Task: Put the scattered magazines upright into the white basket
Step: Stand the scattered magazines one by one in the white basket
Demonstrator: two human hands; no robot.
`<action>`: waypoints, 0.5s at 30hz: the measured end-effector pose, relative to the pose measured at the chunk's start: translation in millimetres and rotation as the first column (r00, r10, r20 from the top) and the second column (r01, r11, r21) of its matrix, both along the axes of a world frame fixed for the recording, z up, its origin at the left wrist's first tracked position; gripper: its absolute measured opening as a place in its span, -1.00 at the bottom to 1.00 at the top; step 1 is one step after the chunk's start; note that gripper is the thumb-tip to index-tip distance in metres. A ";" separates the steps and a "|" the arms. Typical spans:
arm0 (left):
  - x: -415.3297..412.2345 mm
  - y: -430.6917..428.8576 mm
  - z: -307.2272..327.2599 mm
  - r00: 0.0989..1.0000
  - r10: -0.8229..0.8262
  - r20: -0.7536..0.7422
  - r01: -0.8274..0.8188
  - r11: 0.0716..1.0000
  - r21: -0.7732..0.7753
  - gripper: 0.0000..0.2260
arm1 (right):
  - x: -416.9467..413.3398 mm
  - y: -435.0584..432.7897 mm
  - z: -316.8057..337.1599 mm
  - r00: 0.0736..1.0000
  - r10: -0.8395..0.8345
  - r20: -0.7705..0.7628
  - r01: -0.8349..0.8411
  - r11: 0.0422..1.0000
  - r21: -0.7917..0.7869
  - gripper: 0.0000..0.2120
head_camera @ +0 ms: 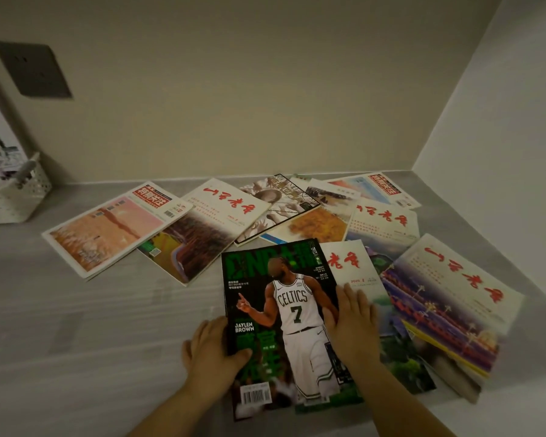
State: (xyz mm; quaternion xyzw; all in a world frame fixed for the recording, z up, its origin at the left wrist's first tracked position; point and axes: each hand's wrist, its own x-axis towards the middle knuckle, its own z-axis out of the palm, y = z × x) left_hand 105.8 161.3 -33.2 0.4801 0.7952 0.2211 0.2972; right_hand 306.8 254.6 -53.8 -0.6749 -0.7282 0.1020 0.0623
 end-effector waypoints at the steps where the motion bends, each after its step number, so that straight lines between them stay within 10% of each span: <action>1: 4.1 -1.6 2.6 0.985 0.040 0.167 -0.048 0.998 0.042 -0.48 | 0.3 0.4 -0.1 1.000 0.002 -0.004 -0.002 1.000 0.002 -0.45; 4: 9.3 -3.1 10.2 0.858 0.090 0.506 -0.143 0.988 0.066 -0.53 | 1.2 0.3 -0.6 1.000 0.001 -0.020 -0.001 1.000 0.011 -0.45; 13: 11.0 -5.3 12.7 0.958 0.083 0.275 -0.118 0.987 0.113 -0.60 | 0.6 -1.9 3.4 0.999 0.013 -0.044 -0.013 1.000 -0.004 -0.46; 15: 12.3 -2.8 18.7 0.895 0.116 0.430 -0.169 0.982 0.088 -0.60 | 1.1 -3.9 3.7 0.997 0.035 -0.073 -0.037 0.999 -0.018 -0.47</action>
